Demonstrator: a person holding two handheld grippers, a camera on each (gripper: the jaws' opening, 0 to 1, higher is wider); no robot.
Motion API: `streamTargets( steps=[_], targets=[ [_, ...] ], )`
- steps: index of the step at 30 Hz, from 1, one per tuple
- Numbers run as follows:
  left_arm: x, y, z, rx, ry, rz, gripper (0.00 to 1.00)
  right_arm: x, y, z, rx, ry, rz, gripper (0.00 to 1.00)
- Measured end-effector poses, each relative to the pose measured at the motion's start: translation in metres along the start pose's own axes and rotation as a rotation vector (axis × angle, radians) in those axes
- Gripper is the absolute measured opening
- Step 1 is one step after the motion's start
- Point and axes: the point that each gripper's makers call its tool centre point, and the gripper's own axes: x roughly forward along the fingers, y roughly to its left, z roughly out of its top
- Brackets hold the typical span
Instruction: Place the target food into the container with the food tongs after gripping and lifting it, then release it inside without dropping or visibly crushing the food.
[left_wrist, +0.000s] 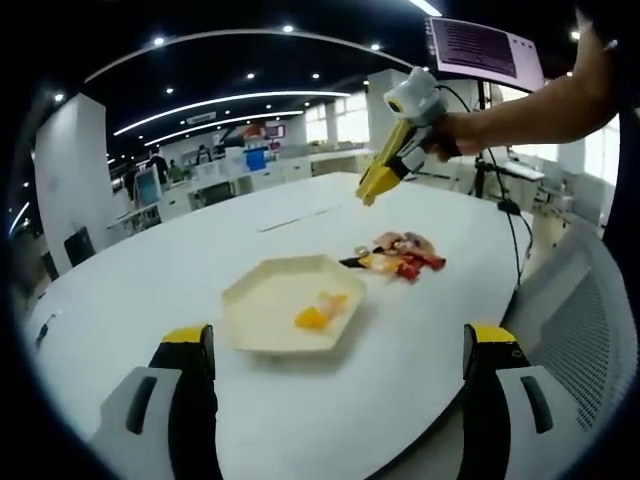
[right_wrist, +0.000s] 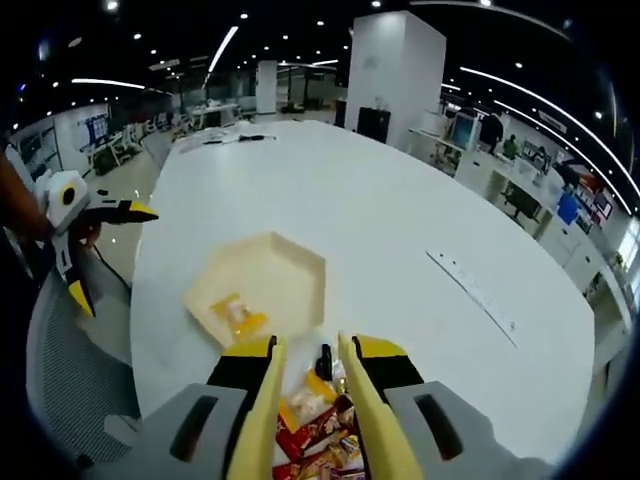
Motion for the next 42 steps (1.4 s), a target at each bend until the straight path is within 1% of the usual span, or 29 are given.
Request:
streamTargets(
  steps=[3,9,11,13,16,24,32,35,36,39,42],
  targets=[
    [0.0,0.001,0.0,0.002,0.001,0.005,0.99,0.001,0.0,-0.004,-0.013,0.008,0.0,0.29],
    [0.0,0.002,-0.001,0.004,0.002,0.012,0.99,-0.002,-0.003,-0.01,-0.003,0.002,-0.006,0.29],
    [0.0,0.001,-0.001,0.007,0.004,0.008,0.99,-0.004,-0.005,-0.015,-0.001,0.014,-0.013,0.29],
    [0.0,0.0,0.0,0.008,0.0,0.005,0.99,-0.006,-0.008,-0.019,0.012,0.012,-0.022,0.29],
    [0.0,0.002,0.0,0.004,0.001,0.011,0.99,-0.009,-0.01,-0.021,0.025,0.01,-0.036,0.29],
    [0.0,0.002,-0.001,0.002,0.003,0.011,0.99,-0.009,-0.012,-0.025,0.033,0.01,-0.038,0.29],
    [0.0,0.004,-0.001,-0.002,0.002,0.02,0.99,0.0,-0.008,-0.039,0.06,0.027,-0.029,0.29],
    [0.0,0.003,-0.001,-0.002,0.005,0.02,0.99,0.004,-0.011,-0.048,0.063,0.037,-0.058,0.29],
    [0.001,0.003,-0.001,-0.001,0.007,0.021,0.99,0.006,-0.012,-0.054,0.08,0.043,-0.063,0.29],
    [0.001,0.003,-0.002,0.001,0.009,0.018,0.99,0.011,-0.011,-0.061,0.107,0.048,-0.059,0.29],
    [0.001,0.003,-0.003,0.002,0.012,0.017,0.99,0.013,-0.008,-0.064,0.113,0.053,-0.06,0.29]
  ],
)
